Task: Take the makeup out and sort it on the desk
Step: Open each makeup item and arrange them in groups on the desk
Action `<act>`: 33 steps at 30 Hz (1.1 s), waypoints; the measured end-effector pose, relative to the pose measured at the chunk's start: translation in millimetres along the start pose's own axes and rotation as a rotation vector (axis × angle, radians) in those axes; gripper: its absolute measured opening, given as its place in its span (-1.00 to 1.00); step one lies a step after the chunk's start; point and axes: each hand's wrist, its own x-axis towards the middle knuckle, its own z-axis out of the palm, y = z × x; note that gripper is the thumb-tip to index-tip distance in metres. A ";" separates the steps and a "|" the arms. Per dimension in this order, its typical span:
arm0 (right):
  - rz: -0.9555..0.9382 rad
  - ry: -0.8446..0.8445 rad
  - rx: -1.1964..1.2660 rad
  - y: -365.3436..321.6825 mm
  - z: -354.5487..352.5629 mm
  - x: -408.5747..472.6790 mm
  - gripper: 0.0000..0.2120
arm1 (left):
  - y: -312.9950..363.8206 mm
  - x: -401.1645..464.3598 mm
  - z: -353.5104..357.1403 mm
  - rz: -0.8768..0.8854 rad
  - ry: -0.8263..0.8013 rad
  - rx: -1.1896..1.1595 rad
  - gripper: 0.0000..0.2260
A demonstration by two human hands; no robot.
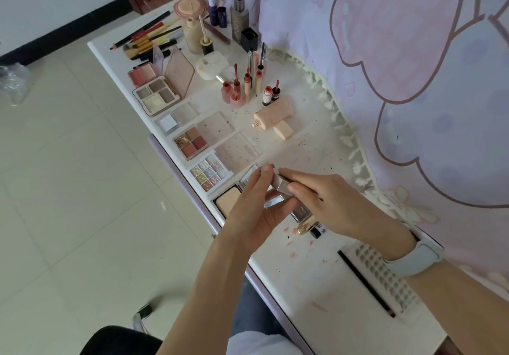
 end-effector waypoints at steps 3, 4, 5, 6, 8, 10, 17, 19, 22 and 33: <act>-0.019 -0.073 0.077 -7.9 -0.6 -8.9 -0.69 | 2.9 -8.0 -1.7 0.020 -0.013 0.047 -0.79; -0.020 -0.081 0.095 -10.0 -1.5 -10.6 -0.66 | 5.6 -10.7 -1.7 0.013 -0.023 0.058 -0.80; -0.013 -0.077 0.099 -11.6 -3.0 -11.1 -0.63 | 8.8 -12.7 -0.8 0.000 -0.034 0.065 -0.81; 0.000 -0.069 0.099 -13.5 -4.7 -10.2 -0.60 | 12.4 -14.0 0.5 -0.011 -0.044 0.072 -0.82; 0.002 -0.055 0.094 -17.3 -7.6 -7.6 -0.58 | 19.6 -14.4 3.4 -0.026 -0.051 0.078 -0.85; -0.004 -0.036 0.086 -21.7 -10.0 -3.5 -0.57 | 27.1 -13.4 5.8 -0.037 -0.051 0.078 -0.87; 0.034 0.060 0.061 -35.8 -1.5 13.0 -0.53 | 52.5 -6.2 6.1 -0.087 -0.060 0.110 -0.86; 0.056 0.063 0.051 -41.3 1.6 17.3 -0.50 | 58.4 -6.9 6.8 -0.094 -0.082 0.051 -0.86; 0.096 0.047 -0.006 -48.0 6.5 22.4 -0.51 | 62.3 -7.7 6.3 -0.095 -0.071 0.068 -0.85; 0.074 0.014 -0.221 -52.6 31.4 -6.2 -0.49 | 25.9 -35.6 -6.4 0.054 0.049 0.078 -0.86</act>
